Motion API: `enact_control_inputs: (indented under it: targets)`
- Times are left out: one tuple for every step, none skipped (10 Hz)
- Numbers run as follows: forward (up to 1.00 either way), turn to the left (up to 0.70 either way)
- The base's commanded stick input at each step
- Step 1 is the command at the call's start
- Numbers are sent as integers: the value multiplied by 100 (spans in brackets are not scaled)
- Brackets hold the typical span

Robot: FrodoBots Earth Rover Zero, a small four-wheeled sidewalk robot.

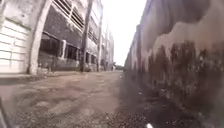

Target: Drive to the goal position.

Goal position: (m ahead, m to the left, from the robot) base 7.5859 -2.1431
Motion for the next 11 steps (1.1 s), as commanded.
enact_control_inputs:
  targets:
    - [70,28]
    - [70,28]
    - [70,0]
    - [70,0]
    - [70,0]
    - [70,0]
    - [70,0]
    - [70,-2]
    - [70,-28]
    - [70,-28]
    - [70,-16]
